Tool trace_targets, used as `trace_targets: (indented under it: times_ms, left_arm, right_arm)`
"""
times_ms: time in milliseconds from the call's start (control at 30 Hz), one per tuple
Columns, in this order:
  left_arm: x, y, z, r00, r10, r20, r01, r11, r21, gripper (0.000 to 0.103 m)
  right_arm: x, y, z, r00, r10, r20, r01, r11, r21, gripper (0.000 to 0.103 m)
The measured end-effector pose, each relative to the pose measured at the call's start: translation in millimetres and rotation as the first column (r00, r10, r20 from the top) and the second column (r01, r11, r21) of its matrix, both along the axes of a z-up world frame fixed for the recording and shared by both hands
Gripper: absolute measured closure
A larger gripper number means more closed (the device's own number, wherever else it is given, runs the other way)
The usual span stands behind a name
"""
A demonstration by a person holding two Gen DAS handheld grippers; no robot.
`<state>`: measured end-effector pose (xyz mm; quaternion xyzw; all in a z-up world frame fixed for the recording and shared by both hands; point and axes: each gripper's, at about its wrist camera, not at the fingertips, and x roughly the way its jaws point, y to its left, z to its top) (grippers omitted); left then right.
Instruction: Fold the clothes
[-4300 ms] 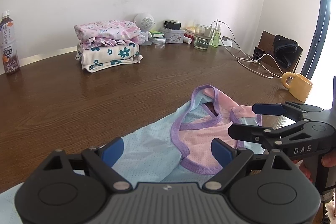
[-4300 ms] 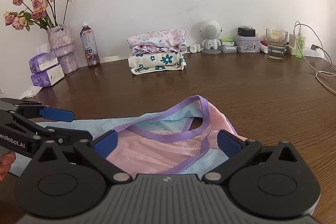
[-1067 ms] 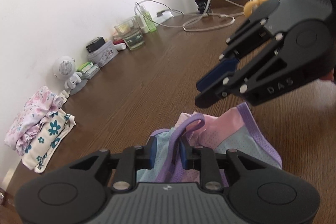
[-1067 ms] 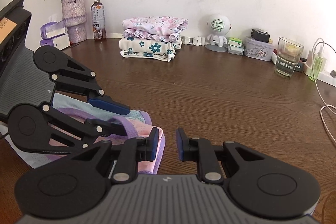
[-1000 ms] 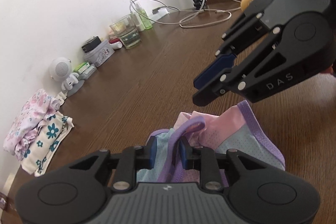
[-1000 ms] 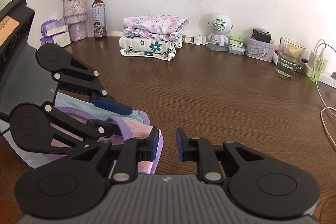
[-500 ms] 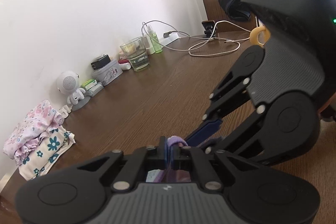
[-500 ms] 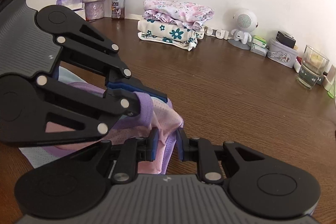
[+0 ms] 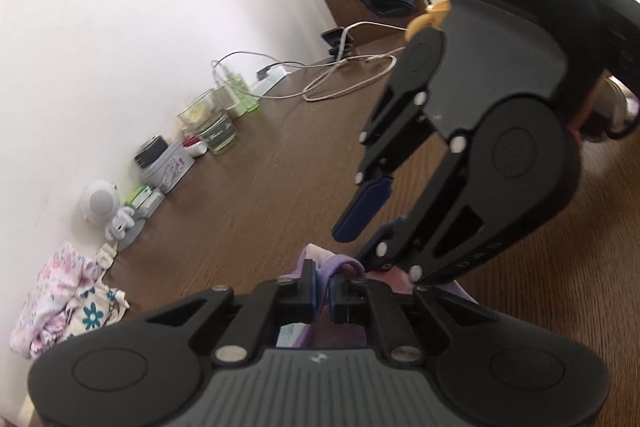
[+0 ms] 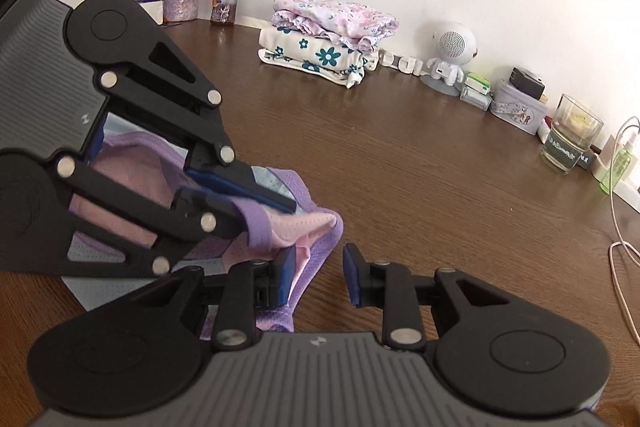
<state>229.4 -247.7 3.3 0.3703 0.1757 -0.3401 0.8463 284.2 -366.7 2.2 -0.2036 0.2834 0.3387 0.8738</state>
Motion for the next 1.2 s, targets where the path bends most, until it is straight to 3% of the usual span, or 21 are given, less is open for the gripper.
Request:
trace_targets:
  times_ms: [267,400,467,567,700,767,833,1067,1200]
  left_arm:
    - [-10,-5,-11,0.997,-0.05,0.054,0.045,0.996,0.083,0.096]
    - [-15,-10,-17,0.995,-0.068,0.074,0.059,0.991,0.117,0.088]
    - [-17,-12,-19,0.994,-0.075,0.085,0.063,0.989,0.132,0.08]
    - [-20,-15,-21,0.991,-0.082,0.104,0.065,0.986,0.153,0.077]
    - [-23,-15,-23,0.987,-0.064,0.149,0.037,0.984,0.174,0.068]
    - [-25,-14,-23,0.985,-0.054,0.167,0.023,0.983,0.182,0.051]
    - [-28,-10,-21,0.985,-0.043,0.169,0.011,0.983,0.182,0.042]
    - [-38,6,-13,0.986,-0.002,0.169,-0.029,0.983,0.182,0.038]
    - [-43,29,-3,0.997,0.038,0.073,-0.049,0.989,0.143,0.038]
  right_arm:
    - [-11,-22,7,0.998,-0.063,0.016,0.062,0.998,0.023,0.077]
    - [-14,-35,14,0.995,-0.099,-0.028,0.102,0.987,0.125,0.077]
    - [-11,-39,18,0.993,-0.092,-0.079,0.107,0.972,0.207,0.077]
    - [-5,-40,20,0.983,-0.077,-0.164,0.124,0.946,0.298,0.077]
    - [-5,-32,15,0.978,-0.08,-0.192,0.132,0.953,0.273,0.077]
    - [-8,-27,10,0.978,-0.082,-0.191,0.128,0.962,0.243,0.088]
    - [-11,-24,5,0.978,-0.093,-0.189,0.134,0.966,0.222,0.092]
    - [-23,-19,-3,0.98,-0.136,-0.143,0.16,0.972,0.174,0.092]
    - [-27,-24,3,0.978,-0.167,-0.128,0.191,0.96,0.206,0.092]
